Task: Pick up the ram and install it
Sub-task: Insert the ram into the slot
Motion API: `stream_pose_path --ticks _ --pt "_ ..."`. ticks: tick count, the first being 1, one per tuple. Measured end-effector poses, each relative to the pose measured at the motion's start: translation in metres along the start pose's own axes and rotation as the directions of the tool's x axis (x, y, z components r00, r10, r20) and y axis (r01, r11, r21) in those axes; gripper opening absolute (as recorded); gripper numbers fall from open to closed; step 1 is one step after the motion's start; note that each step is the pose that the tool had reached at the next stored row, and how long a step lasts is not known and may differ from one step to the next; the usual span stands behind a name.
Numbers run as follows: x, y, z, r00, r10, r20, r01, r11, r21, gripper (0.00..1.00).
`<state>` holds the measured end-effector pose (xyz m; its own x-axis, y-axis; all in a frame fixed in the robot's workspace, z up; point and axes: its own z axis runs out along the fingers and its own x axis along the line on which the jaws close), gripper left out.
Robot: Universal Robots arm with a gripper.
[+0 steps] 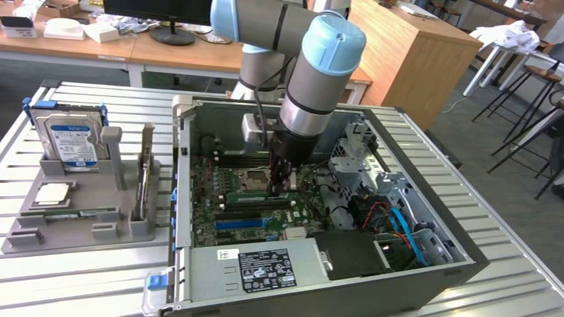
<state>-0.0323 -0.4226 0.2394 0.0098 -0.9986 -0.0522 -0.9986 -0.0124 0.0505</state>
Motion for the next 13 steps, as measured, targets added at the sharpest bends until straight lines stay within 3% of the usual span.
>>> stream_pose_path --ticks 13 --pt "0.0006 0.0001 0.0025 1.0 0.0 0.0003 0.0 1.0 0.0001 0.11"
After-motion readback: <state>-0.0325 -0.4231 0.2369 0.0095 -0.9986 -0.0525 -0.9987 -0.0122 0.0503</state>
